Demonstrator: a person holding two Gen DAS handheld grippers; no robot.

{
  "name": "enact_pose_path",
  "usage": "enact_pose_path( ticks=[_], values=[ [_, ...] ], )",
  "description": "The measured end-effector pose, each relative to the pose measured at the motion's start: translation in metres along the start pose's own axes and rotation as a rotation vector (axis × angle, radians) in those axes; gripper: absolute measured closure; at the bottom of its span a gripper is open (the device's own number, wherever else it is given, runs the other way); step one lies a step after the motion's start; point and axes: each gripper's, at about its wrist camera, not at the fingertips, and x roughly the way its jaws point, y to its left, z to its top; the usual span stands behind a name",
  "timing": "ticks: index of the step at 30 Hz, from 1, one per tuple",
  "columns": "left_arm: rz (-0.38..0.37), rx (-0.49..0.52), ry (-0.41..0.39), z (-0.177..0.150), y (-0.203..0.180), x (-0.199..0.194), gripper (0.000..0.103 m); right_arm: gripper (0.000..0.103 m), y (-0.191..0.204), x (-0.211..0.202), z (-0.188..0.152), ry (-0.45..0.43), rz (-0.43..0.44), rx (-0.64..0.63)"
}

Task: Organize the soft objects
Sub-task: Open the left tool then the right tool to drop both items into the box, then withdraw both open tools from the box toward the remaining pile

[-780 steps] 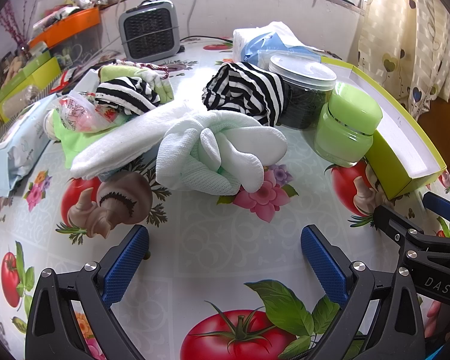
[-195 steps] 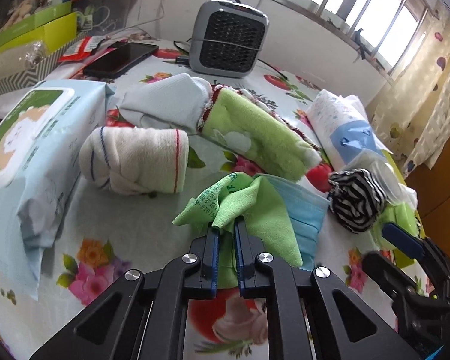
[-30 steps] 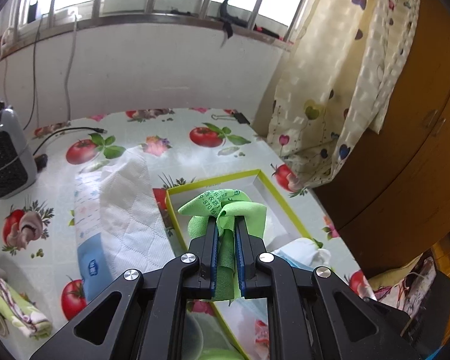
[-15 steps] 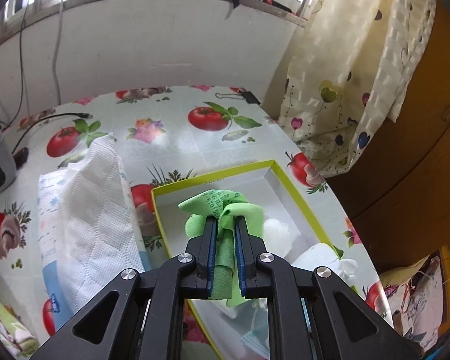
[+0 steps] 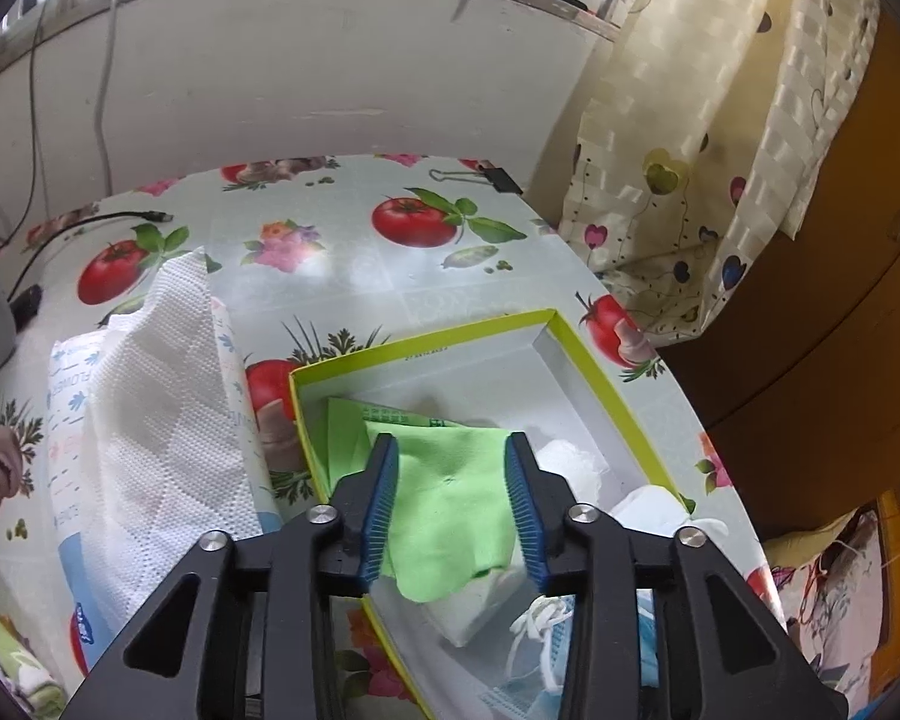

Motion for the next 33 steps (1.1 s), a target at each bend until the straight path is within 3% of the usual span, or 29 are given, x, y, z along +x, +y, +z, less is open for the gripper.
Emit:
enact_pose_path(
  ticks=[3,8,10,15,19,33],
  values=[
    [0.000,0.003,0.002,0.000,-0.001,0.000,0.062,0.082,0.000,0.000,0.000,0.000,-0.004,-0.001],
    [-0.010,0.008,-0.006,-0.002,-0.001,-0.008,0.058,0.058,0.002,-0.003,0.000,-0.006,0.000,0.000],
    [-0.017,0.012,-0.013,-0.003,-0.001,-0.013,0.056,0.054,0.002,-0.004,0.000,-0.010,-0.006,0.002],
    [-0.015,0.015,-0.025,-0.005,0.002,-0.026,0.055,0.052,0.003,-0.010,0.002,-0.022,-0.012,0.008],
    [-0.019,0.015,-0.036,-0.009,0.004,-0.037,0.054,0.042,0.006,-0.016,0.004,-0.031,-0.022,0.009],
    [-0.015,0.011,-0.090,-0.037,0.028,-0.092,0.051,0.035,0.019,-0.044,0.008,-0.071,-0.007,0.035]
  ],
)
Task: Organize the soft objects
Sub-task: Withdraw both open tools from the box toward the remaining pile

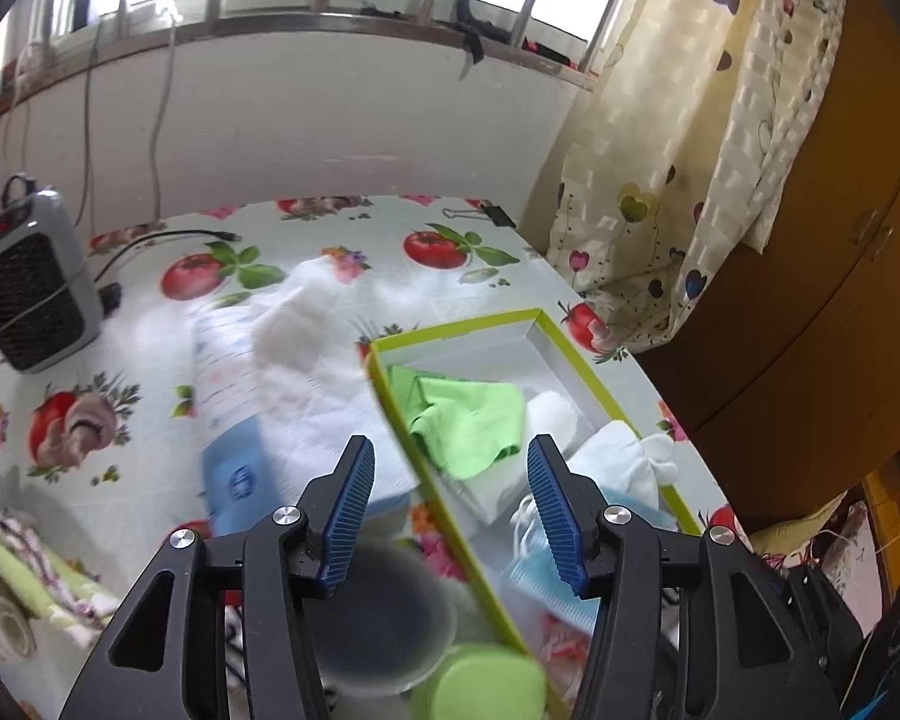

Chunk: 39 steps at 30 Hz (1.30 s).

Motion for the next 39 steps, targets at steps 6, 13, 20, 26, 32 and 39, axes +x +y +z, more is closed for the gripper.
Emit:
enact_pose_path(
  ticks=[6,13,20,26,32,39],
  values=[
    [0.026,-0.037,-0.029,-0.015,0.025,-0.027,0.050,0.035,0.014,-0.007,-0.001,-0.013,0.026,-0.008],
    [0.054,-0.112,-0.068,-0.033,0.062,-0.060,0.049,0.035,0.033,-0.009,-0.001,-0.016,0.059,-0.023],
    [0.082,-0.173,-0.086,-0.055,0.094,-0.079,0.049,0.035,0.057,-0.008,-0.005,-0.015,0.110,-0.053],
    [0.085,-0.208,-0.069,-0.074,0.117,-0.080,0.047,0.035,0.075,-0.009,-0.007,-0.019,0.153,-0.072],
    [0.015,-0.204,-0.025,-0.087,0.121,-0.062,0.039,0.035,0.089,-0.012,-0.014,-0.019,0.190,-0.090],
    [-0.068,-0.133,0.001,-0.101,0.109,-0.046,0.031,0.035,0.090,-0.021,-0.021,-0.028,0.188,-0.103]
  ],
)
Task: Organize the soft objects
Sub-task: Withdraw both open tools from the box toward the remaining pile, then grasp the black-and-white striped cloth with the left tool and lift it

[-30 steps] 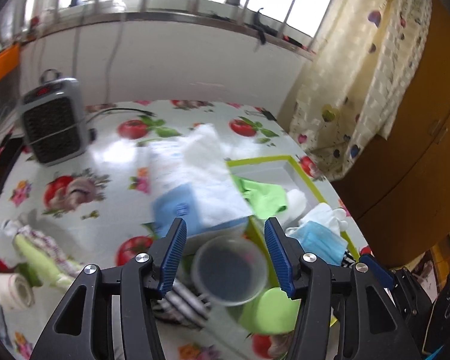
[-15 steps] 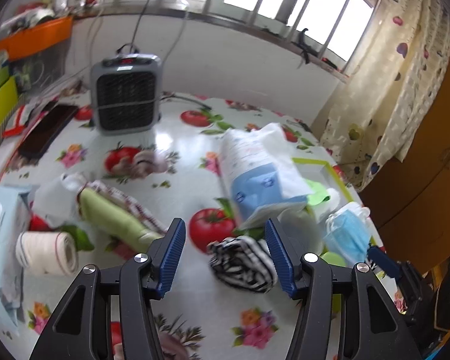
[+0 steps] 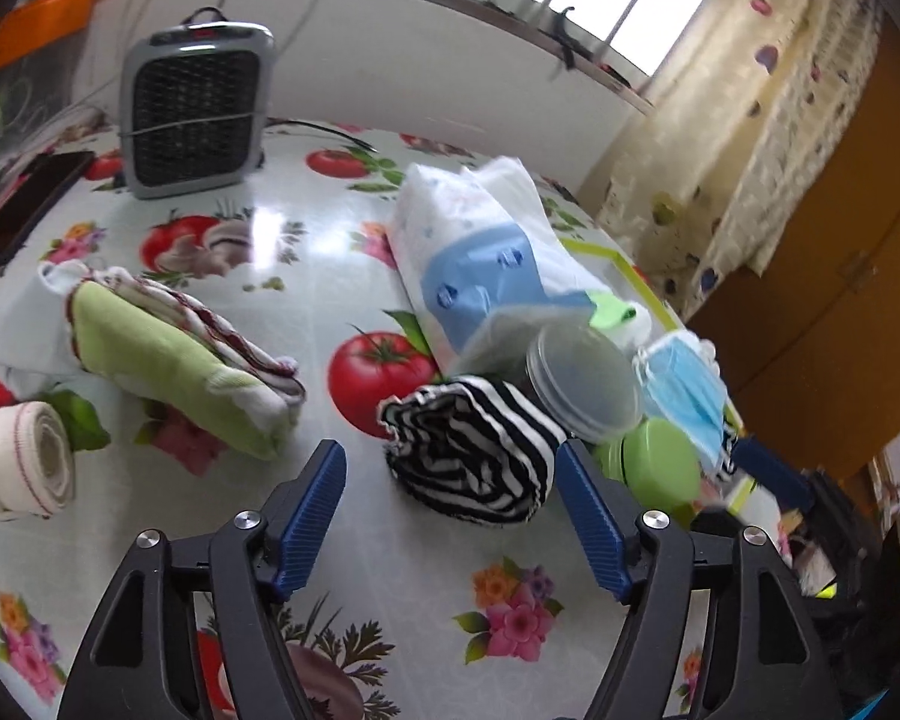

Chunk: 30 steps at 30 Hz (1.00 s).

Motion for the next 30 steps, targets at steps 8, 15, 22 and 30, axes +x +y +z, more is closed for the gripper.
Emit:
enact_pose_path(
  ticks=[8,15,22,30],
  values=[
    [-0.031,0.033,0.064,-0.001,-0.009,0.026,0.030,0.035,-0.005,-0.002,-0.002,-0.003,-0.002,0.011],
    [0.025,0.011,0.096,-0.002,-0.009,0.042,0.030,0.035,-0.008,-0.001,-0.003,-0.001,-0.007,0.019],
    [0.069,-0.017,0.084,-0.004,-0.005,0.043,0.055,0.035,-0.006,0.001,-0.004,0.005,-0.013,0.019],
    [0.056,-0.045,0.077,-0.007,0.004,0.043,0.092,0.035,-0.001,0.001,-0.004,0.011,-0.013,0.010]
  ],
)
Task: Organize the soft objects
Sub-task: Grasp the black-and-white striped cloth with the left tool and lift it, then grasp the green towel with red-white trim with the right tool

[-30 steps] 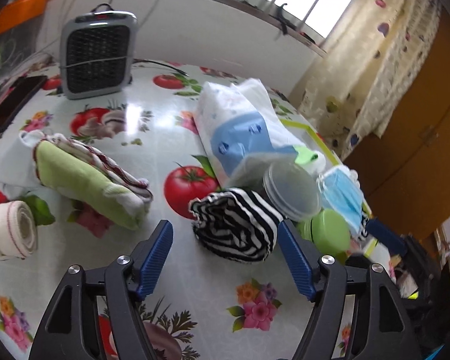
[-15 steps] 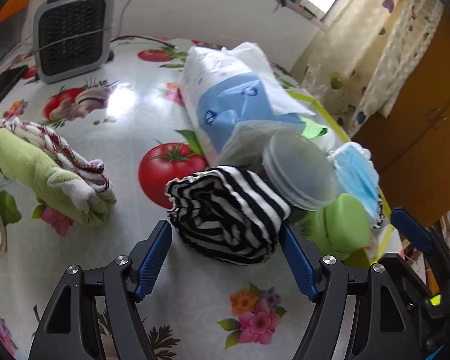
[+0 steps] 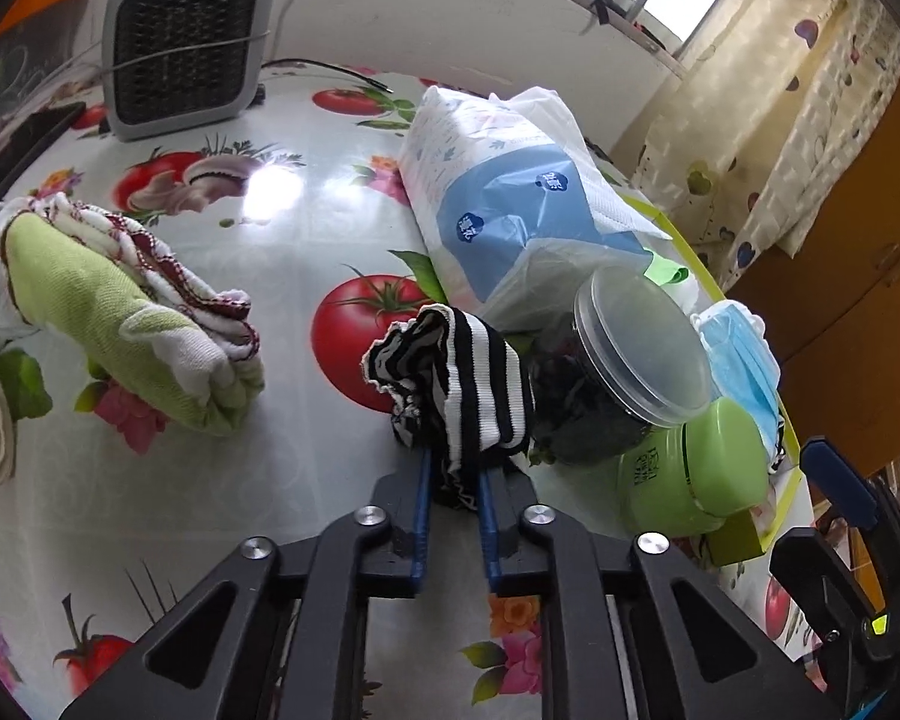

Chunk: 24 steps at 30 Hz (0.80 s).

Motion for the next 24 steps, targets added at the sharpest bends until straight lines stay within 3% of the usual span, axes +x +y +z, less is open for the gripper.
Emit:
enact_pose_path(
  ticks=[11,24],
  values=[
    [0.026,-0.027,-0.023,-0.030,0.013,-0.027,0.092,0.035,0.014,0.006,0.003,0.013,0.026,-0.029],
    [0.088,-0.106,-0.068,-0.084,0.060,-0.086,0.092,0.035,0.059,0.035,0.027,0.043,0.154,-0.090]
  ],
)
